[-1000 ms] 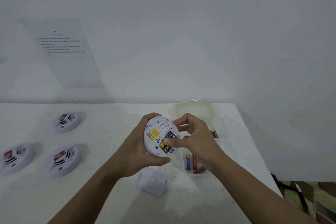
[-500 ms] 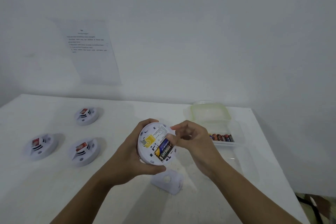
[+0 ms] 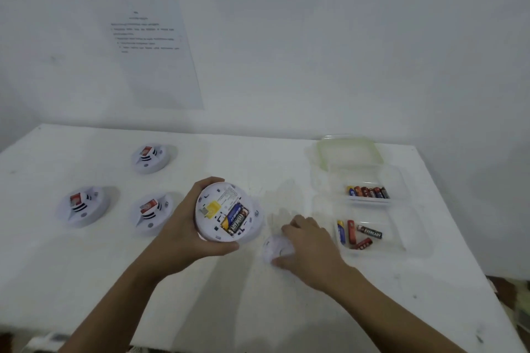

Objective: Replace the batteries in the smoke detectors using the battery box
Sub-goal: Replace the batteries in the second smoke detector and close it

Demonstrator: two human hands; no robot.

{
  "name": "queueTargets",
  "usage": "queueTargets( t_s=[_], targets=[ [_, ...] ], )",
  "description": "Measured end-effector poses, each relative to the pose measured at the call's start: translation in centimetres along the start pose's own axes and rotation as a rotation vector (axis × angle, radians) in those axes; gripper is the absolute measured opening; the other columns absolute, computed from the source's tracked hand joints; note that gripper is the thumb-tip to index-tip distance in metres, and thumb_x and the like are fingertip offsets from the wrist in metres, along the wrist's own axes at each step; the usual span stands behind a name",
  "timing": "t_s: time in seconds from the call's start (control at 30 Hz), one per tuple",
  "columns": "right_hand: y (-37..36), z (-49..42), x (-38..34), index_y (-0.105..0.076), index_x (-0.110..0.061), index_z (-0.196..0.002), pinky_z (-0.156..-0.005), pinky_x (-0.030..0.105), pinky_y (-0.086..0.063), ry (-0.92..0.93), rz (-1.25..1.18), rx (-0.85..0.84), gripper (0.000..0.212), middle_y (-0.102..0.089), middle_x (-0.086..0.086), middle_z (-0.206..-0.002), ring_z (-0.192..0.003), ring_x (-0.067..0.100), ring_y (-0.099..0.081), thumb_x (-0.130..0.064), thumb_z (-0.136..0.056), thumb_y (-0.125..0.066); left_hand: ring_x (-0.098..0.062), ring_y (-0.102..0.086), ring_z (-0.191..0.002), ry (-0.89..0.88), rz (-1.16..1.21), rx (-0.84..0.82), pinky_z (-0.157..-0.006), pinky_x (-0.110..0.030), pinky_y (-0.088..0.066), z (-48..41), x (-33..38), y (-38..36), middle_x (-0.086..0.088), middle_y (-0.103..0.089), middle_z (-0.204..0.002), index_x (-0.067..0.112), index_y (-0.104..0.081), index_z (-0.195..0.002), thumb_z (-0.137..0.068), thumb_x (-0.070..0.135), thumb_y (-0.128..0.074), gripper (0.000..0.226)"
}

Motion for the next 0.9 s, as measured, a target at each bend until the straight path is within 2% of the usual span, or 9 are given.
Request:
queueTargets(
  t_s=[0.2,0.3,0.37,0.43,0.57,0.67,0.73,0.77,0.9],
  targets=[
    [0.0,-0.4,0.4,-0.056,-0.019,-0.123,-0.077,0.031,-0.042,-0.063,-0.088,-0.065,0.054,-0.050,0.001,-0.111,-0.101,0.018,-0.049,-0.046,-0.081,-0.076,-0.015,-0.057,-0.124,-0.016,-0.014,-0.063,-0.089,-0.029,-0.058,-0.5,0.2,-1.0,0.005,-0.058,-0.130,0.020,-0.041,-0.140,-0.061,0.001,-0.093,0.096],
    [0.6,-0.2,0.3,-0.057,-0.019,-0.123,-0.077,0.031,-0.048,-0.053,-0.131,-0.030,0.041,-0.048,0.000,-0.109,-0.091,0.019,-0.055,-0.036,-0.089,-0.070,-0.015,-0.057,-0.124,-0.030,-0.021,-0.063,-0.090,-0.029,-0.058,-1.1,0.7,-1.3,0.008,-0.058,-0.129,0.021,-0.041,-0.140,-0.061,0.002,-0.093,0.097],
    [2.3,0.1,0.0,-0.060,-0.019,-0.116,-0.078,0.034,-0.051,-0.033,-0.146,0.080,0.021,-0.052,0.000,-0.106,-0.087,0.021,-0.058,-0.028,-0.097,-0.060,-0.015,-0.057,-0.124,-0.035,-0.016,-0.063,-0.090,-0.029,-0.058,-1.5,1.2,-1.5,0.008,-0.058,-0.129,0.023,-0.041,-0.139,-0.061,0.002,-0.093,0.096],
    [4.9,0.5,0.0,-0.060,-0.019,-0.103,-0.072,0.035,-0.048,-0.016,-0.220,0.237,0.011,-0.055,-0.001,-0.095,-0.081,0.021,-0.056,-0.028,-0.100,-0.054,-0.014,-0.057,-0.123,-0.041,-0.019,-0.060,-0.089,-0.027,-0.057,-1.8,1.7,-1.6,0.008,-0.059,-0.129,0.024,-0.042,-0.139,-0.061,0.004,-0.094,0.096],
    [11.3,1.5,0.0,-0.066,-0.024,-0.090,-0.066,0.036,-0.049,0.061,-0.557,0.581,0.023,-0.067,-0.004,-0.082,-0.077,0.015,-0.062,-0.044,-0.097,-0.055,-0.011,-0.058,-0.122,-0.061,-0.032,-0.055,-0.090,-0.027,-0.057,-2.6,2.7,-1.9,0.012,-0.060,-0.127,0.028,-0.043,-0.138,-0.061,0.007,-0.094,0.095],
    [14.7,2.6,-1.2,-0.075,-0.023,-0.094,-0.066,0.020,-0.047,0.170,-0.666,0.762,0.010,-0.071,-0.011,-0.085,-0.082,0.008,-0.064,-0.028,-0.095,-0.067,-0.010,-0.059,-0.120,-0.073,-0.054,-0.049,-0.092,-0.030,-0.057,-3.3,3.4,-2.5,0.014,-0.060,-0.126,0.032,-0.044,-0.136,-0.061,0.011,-0.095,0.094],
    [15.5,2.8,-2.2,-0.077,-0.019,-0.101,-0.071,0.010,-0.045,0.225,-0.580,0.818,0.012,-0.071,-0.010,-0.091,-0.085,0.002,-0.063,-0.017,-0.094,-0.068,-0.013,-0.058,-0.121,-0.090,-0.063,-0.046,-0.093,-0.033,-0.057,-3.9,3.8,-2.9,0.013,-0.060,-0.127,0.031,-0.044,-0.136,-0.060,0.013,-0.096,0.094],
    [15.4,2.6,-2.5,-0.077,-0.017,-0.104,-0.074,0.010,-0.046,0.248,-0.530,0.826,0.014,-0.072,-0.007,-0.095,-0.088,0.001,-0.063,-0.017,-0.095,-0.067,-0.015,-0.059,-0.121,-0.093,-0.068,-0.047,-0.094,-0.035,-0.057,-4.1,4.0,-3.1,0.013,-0.060,-0.126,0.029,-0.044,-0.136,-0.060,0.013,-0.096,0.093],
    [14.7,2.1,-3.6,-0.075,-0.021,-0.112,-0.078,0.035,-0.057,0.341,-0.424,0.855,0.025,-0.072,-0.003,-0.107,-0.098,0.011,-0.065,-0.027,-0.096,-0.057,-0.017,-0.060,-0.121,-0.124,-0.064,-0.052,-0.099,-0.040,-0.055,-4.9,4.7,-4.0,0.010,-0.060,-0.128,0.026,-0.043,-0.139,-0.062,0.014,-0.094,0.093]
  ],
)
Point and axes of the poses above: each hand's wrist, its own z-axis away from the middle knuckle, its own y-axis out of the back of the hand, x = y × z, the point moved 7 cm from there along -z, towards the middle knuckle
